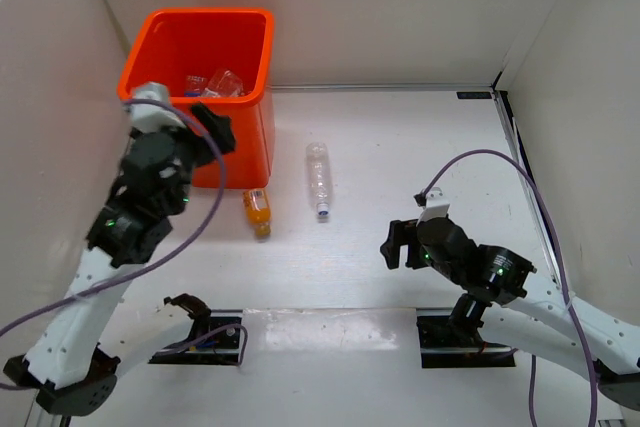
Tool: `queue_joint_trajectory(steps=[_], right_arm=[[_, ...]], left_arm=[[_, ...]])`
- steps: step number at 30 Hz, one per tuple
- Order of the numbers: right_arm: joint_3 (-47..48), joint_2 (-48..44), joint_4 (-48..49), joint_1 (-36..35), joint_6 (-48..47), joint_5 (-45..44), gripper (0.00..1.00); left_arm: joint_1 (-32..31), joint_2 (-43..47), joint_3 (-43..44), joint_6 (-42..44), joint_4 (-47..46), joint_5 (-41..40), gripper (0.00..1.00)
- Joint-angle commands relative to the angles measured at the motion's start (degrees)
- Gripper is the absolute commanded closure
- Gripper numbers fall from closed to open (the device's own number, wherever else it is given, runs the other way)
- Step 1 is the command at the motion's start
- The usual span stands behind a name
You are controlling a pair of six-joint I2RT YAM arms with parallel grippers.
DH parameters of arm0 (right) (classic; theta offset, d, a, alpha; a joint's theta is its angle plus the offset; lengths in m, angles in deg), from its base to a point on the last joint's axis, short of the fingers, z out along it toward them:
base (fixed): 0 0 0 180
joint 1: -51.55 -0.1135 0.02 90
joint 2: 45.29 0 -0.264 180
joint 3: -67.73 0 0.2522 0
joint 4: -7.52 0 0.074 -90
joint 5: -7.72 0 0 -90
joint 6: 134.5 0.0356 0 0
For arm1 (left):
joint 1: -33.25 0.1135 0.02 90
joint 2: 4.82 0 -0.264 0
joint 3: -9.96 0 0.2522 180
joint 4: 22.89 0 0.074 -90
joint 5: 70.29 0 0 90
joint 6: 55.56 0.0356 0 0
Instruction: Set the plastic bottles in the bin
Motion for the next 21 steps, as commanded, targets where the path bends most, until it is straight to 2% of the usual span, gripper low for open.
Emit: queue_joint_trajectory(steps=[1, 2, 6, 14, 21], right_arm=[[-0.3, -0.1, 1.8, -0.1, -0.7, 0.5, 0.10], [-0.2, -0.2, 1.6, -0.2, -0.6, 0.4, 0.10], [-0.3, -0.3, 1.6, -0.3, -0.8, 0.5, 0.10], [-0.4, -0.3, 1.6, -0.9, -0.5, 0.4, 0.10], [-0.5, -0.5, 1.4, -1.3, -0.4, 0.5, 0.10]], left_arm=[[-6.1, -5.2, -9.9, -4.3, 0.9, 1.3, 0.00], [-7.9, -6.0, -14.1, -5.5, 0.1, 1.0, 0.00], [-11.1, -11.7, -20.4, -6.9, -2.4, -2.7, 0.00], [-7.1, -22.3, -21.2, -11.5, -1.2, -1.4, 0.00], [-0.8, -32.5, -22.0, -11.4, -5.4, 6.3, 0.00]])
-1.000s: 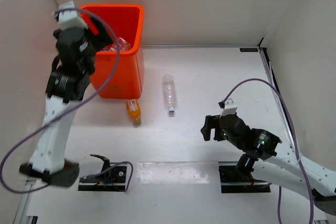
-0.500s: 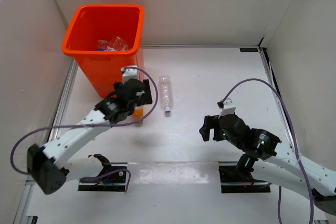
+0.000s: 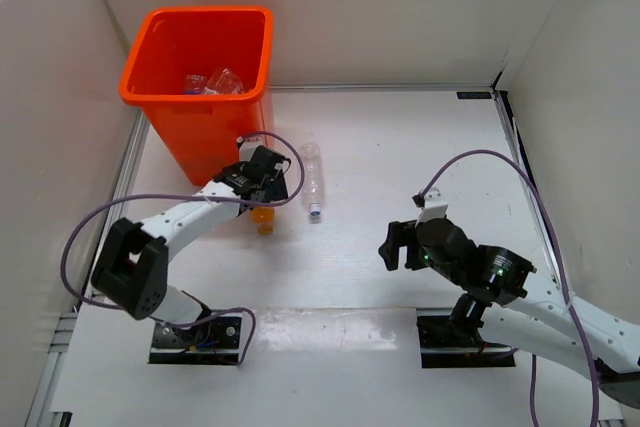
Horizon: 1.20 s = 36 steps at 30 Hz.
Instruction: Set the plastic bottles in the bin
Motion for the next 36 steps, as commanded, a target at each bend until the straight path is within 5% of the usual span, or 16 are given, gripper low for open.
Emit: queue_joint_trajectory(steps=[1, 10, 17, 24, 29, 36], right_arm=[[-0.4, -0.5, 1.3, -0.6, -0.4, -0.1, 0.10], [-0.5, -1.0, 0.7, -1.4, 0.0, -0.4, 0.10], [-0.8, -1.0, 1.3, -1.3, -0.2, -0.4, 0.10], [-0.8, -0.6, 1.5, -0.7, -0.3, 0.1, 0.10], [-0.8, -0.5, 1.8, -0.5, -0.6, 0.3, 0.10], [-0.9, -0.5, 1.8, -0.4, -0.6, 0.7, 0.10]], left_arm=[[2.4, -5.4, 0.3, -1.3, -2.4, 4.4, 0.00], [8.9, -14.8, 0.1, -4.1, -6.2, 15.3, 0.03], [7.3, -12.9, -1.7, -4.6, -5.9, 15.7, 0.28], [-2.4, -1.2, -1.5, -4.6, 2.3, 3.0, 0.42], [-9.6, 7.3, 6.4, 0.9, 7.9, -1.9, 0.50], [-12.1, 16.9, 19.5, 20.9, 0.8, -12.0, 0.51]])
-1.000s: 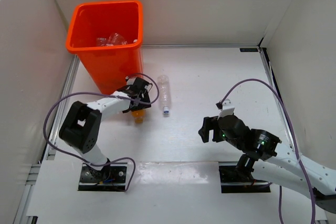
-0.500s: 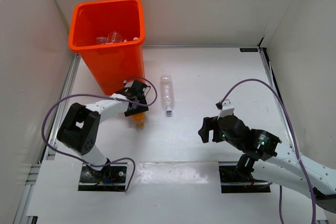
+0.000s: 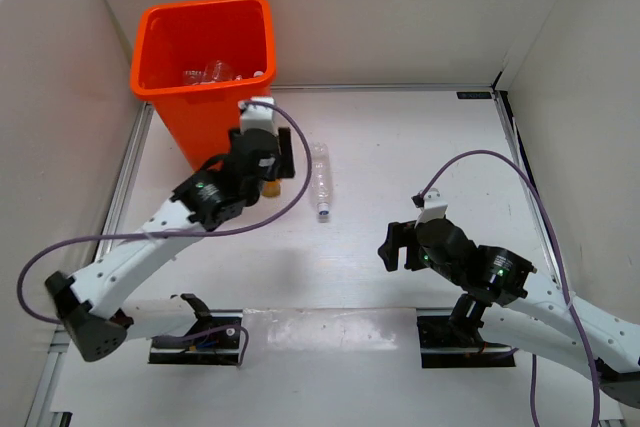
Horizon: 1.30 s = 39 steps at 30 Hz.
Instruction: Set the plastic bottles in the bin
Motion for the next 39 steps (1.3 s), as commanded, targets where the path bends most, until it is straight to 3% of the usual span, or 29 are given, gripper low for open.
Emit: queue_joint_trajectory(steps=[1, 5, 8, 9, 13, 18, 20, 21, 22, 26, 31, 35, 39], right_arm=[[-0.8, -0.3, 1.6, 0.0, -0.5, 0.0, 0.10], [-0.9, -0.3, 1.9, 0.5, -0.6, -0.1, 0.10], [-0.9, -0.3, 1.9, 1.4, -0.9, 0.7, 0.10], [-0.9, -0.3, 1.9, 1.5, -0.8, 0.7, 0.10], [-0.9, -0.6, 1.7, 1.3, -0.7, 0.5, 0.10], [-1.0, -0.8, 1.4, 0.4, -0.5, -0.2, 0.10], [-0.9, -0.9, 1.3, 0.4, -0.4, -0.4, 0.10], [-0.9, -1.0, 1.4, 0.4, -0.3, -0.3, 0.10], [-0.8, -0.9, 1.3, 0.5, -0.4, -0.4, 0.10], [-0.8, -0.9, 1.0, -0.2, -0.3, 0.0, 0.10], [-1.0, -0.9, 1.1, -1.5, 0.1, -1.1, 0.10], [-0.8, -0.4, 1.3, -1.1, 0.2, -1.1, 0.10], [-0.8, -0.2, 0.8, 0.4, 0.2, -0.9, 0.10]], left_arm=[[0.8, 4.7, 6.8, 17.0, -5.5, -9.2, 0.51], [4.6, 4.3, 16.4, 26.9, -15.4, -14.3, 0.51], [9.5, 2.8, 20.1, 29.7, -21.2, -13.8, 0.48], [10.6, 0.1, 24.9, 29.7, -20.9, -13.5, 0.46], [17.5, -7.9, 36.4, 28.2, -15.9, -11.3, 0.41], [28.9, -19.6, 53.5, 18.2, -2.8, -0.3, 0.37], [30.5, -24.7, 58.1, 17.3, 1.8, 1.1, 0.23], [31.0, -25.1, 57.7, 17.3, 1.9, 2.0, 0.06], [31.7, -26.2, 57.0, 16.6, 0.5, 3.2, 0.00], [34.7, -29.4, 59.9, 14.0, 5.1, 6.2, 0.00], [36.4, -27.2, 58.5, 10.5, 6.4, 7.8, 0.00], [36.6, -23.6, 56.3, 8.7, 7.4, 7.2, 0.00], [36.3, -12.9, 47.4, 4.5, 11.3, 6.8, 0.00]])
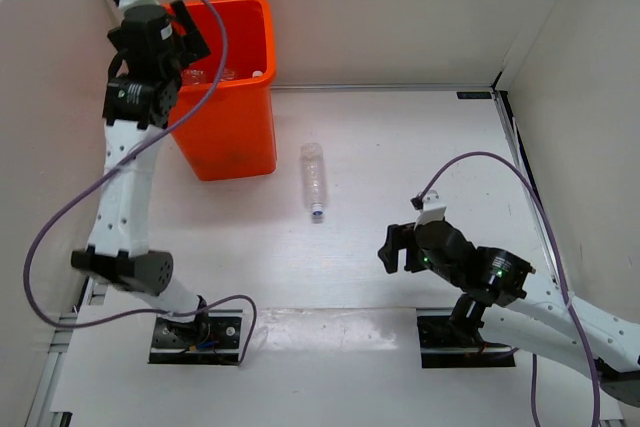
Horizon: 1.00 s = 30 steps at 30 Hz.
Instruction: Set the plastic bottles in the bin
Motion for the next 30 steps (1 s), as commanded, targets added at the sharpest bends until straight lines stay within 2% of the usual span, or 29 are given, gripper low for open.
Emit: queue_joint_trajectory(steps=[1, 3, 6, 9, 10, 11, 12, 14, 16, 18, 19, 20, 21, 22, 23, 24, 28, 30], right_arm=[[0.5, 0.3, 0.9, 1.3, -0.2, -0.5, 0.10], [0.9, 0.8, 0.9, 3.5, -1.7, 1.3, 0.10], [4.4, 4.0, 2.7, 9.1, -4.0, 6.9, 0.20], [13.8, 10.9, 3.9, 15.5, -4.3, 13.1, 0.22], [15.4, 12.8, 4.3, 17.8, -4.6, 14.7, 0.20], [16.8, 19.9, 4.7, 19.8, -6.5, 19.5, 0.10], [20.8, 22.8, 4.2, 20.5, -7.3, 20.6, 0.10], [30.9, 35.7, 0.7, 20.2, -10.6, 20.9, 0.10], [41.2, 44.9, -3.3, 18.8, -11.7, 17.7, 0.10], [45.8, 56.3, -8.0, 16.6, -13.8, 15.3, 0.10], [52.8, 59.1, -9.8, 15.9, -14.3, 15.5, 0.10], [55.6, 61.8, -11.3, 15.5, -14.5, 16.2, 0.10], [58.4, 70.2, -15.7, 15.4, -15.0, 16.7, 0.10], [66.3, 72.9, -17.6, 15.0, -15.2, 16.7, 0.10], [68.9, 75.5, -19.0, 14.5, -15.1, 16.7, 0.10], [73.6, 82.2, -23.1, 14.0, -15.1, 16.0, 0.10], [82.4, 90.2, -26.5, 12.9, -14.6, 14.7, 0.10], [85.1, 91.7, -26.6, 13.9, -14.3, 17.0, 0.10]], left_arm=[[-0.6, 12.9, -8.1, -5.5, 3.1, 0.4, 0.00], [-2.8, 17.1, -14.4, -5.9, 2.4, 0.4, 0.00], [-7.5, 23.9, -22.5, -6.3, 6.4, -1.2, 0.00], [-12.3, 29.4, -28.4, -9.3, 10.7, -1.5, 0.00], [-13.1, 30.4, -29.8, -10.4, 11.7, -1.5, 0.00], [-14.3, 31.1, -31.0, -10.5, 12.2, -1.4, 0.00], [-15.5, 33.7, -33.6, -10.4, 12.9, -1.3, 0.00], [-17.5, 35.7, -38.6, -9.2, 13.9, -2.9, 0.00], [-18.3, 37.6, -42.1, -8.8, 16.0, -5.8, 0.00], [-19.9, 38.4, -45.5, -8.8, 18.4, -7.5, 0.00], [-20.3, 40.2, -49.2, -9.1, 20.0, -9.7, 0.00], [-21.1, 41.1, -50.6, -9.6, 20.4, -10.2, 0.00], [-22.0, 41.9, -51.8, -9.9, 20.6, -10.6, 0.00], [-22.6, 44.5, -55.2, -9.9, 21.2, -11.6, 0.00], [-22.8, 45.5, -56.2, -10.0, 21.2, -11.9, 0.00], [-23.1, 47.5, -57.1, -9.6, 21.1, -11.9, 0.00], [-23.2, 52.7, -62.2, -8.7, 20.3, -12.8, 0.00], [-23.0, 54.0, -63.4, -8.7, 20.0, -12.3, 0.00]])
